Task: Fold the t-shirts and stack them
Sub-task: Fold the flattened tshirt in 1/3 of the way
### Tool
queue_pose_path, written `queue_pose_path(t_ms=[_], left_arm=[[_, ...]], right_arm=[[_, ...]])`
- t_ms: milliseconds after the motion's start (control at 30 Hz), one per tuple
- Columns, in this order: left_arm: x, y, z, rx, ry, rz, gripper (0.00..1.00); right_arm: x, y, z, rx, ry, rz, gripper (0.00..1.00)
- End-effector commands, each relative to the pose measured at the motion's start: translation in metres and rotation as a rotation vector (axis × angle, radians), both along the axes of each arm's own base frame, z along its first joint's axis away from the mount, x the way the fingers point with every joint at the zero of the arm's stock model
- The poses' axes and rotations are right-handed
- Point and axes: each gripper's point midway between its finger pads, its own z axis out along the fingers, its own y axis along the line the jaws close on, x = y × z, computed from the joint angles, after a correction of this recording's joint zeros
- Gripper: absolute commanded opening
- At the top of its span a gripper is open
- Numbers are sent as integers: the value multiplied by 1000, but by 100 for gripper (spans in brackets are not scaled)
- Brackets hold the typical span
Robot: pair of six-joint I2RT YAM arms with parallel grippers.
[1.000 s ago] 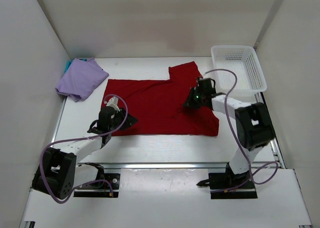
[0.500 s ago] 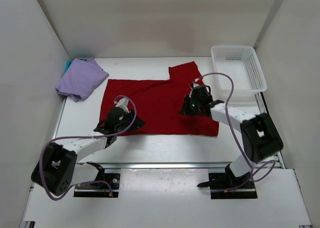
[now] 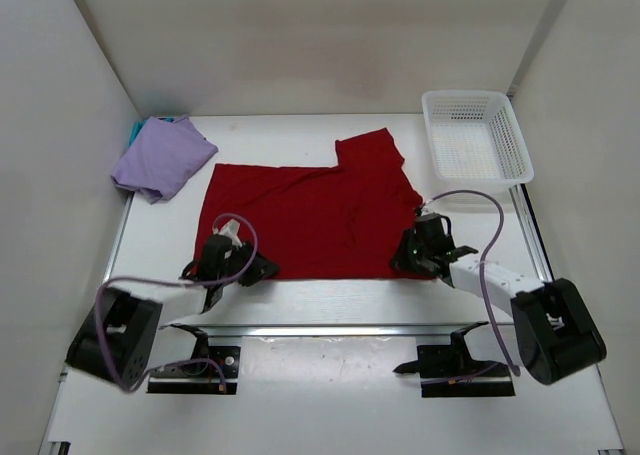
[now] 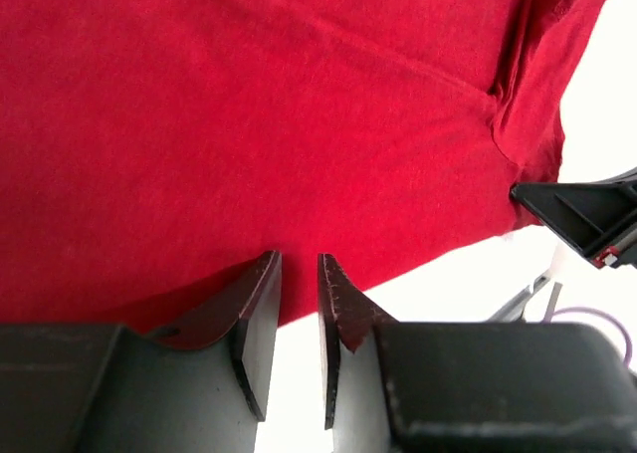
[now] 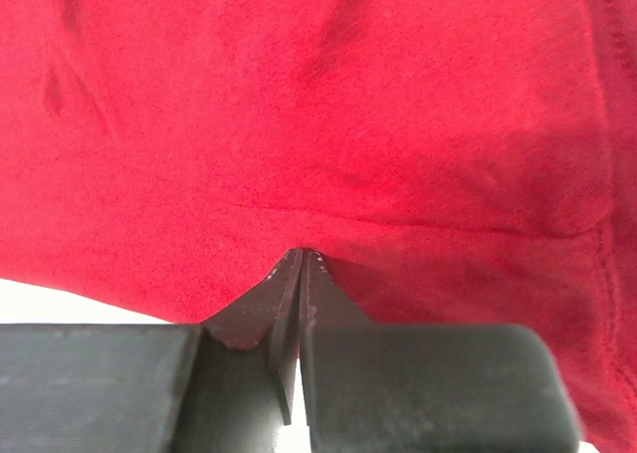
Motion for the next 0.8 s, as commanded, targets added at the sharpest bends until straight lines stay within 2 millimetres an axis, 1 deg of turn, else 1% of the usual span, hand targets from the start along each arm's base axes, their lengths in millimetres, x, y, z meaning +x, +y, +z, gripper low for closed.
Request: queue_pose_path(t_ms=[0,33,67,100,133,167,200,233,267,300,333,367,400,433,467,500,533,567,600,633,667,700,733,767], left_arm=[[-35,16,-12,4,45,35,33],[-42,22,-18,18,64,54,34],[-41,23,-10,2,27,68,34],[-36,27,-1,3,-17,89,37],[-34,30,4,17,-24,92,38],[-23,33,19,22,-68,112,41],[-17,32,28,39,-101,92,43],[-4,29,49,41,-141,80,44],[11,28,69,57,-185,78,45],[16,25,70,71,-181,66,46],[33,24,92,63,-229,76,46],[46,21,106,52,-255,73,45],[60,25,107,62,-254,104,45],[78,31,116,73,-270,147,46],[95,34,130,73,-300,167,46],[110,46,118,104,-265,196,46],[130,60,129,128,-280,238,44],[152,80,123,170,-250,293,44],[173,84,122,167,-236,304,43],[185,101,100,196,-180,334,41],[205,115,111,226,-196,365,41],[221,127,104,261,-150,380,39],[229,134,82,309,-103,369,38],[246,142,95,363,-130,376,37]], right_arm=[[-51,-13,-28,-73,116,-2,0],[-60,-11,-30,-58,128,-3,0],[-63,-7,-28,-38,127,-5,0],[-63,-1,-21,-2,113,4,3],[-57,2,-11,22,89,6,10],[-44,6,4,47,44,1,15],[-31,10,22,62,6,3,24],[-25,11,31,57,-19,8,29],[-7,11,48,62,-73,6,31],[10,16,71,79,-131,11,33],[22,18,77,95,-146,25,32],[39,19,89,99,-167,33,29],[56,23,107,103,-220,50,21],[77,25,113,102,-243,54,11],[89,23,102,95,-214,48,6],[105,31,120,136,-238,72,0],[115,36,113,150,-223,86,0],[131,43,117,165,-240,92,0],[140,53,123,174,-256,115,0],[145,60,131,193,-280,132,0],[145,70,128,208,-278,157,0],[144,77,126,208,-274,192,1],[143,84,128,225,-276,217,0],[140,89,122,225,-266,241,0]])
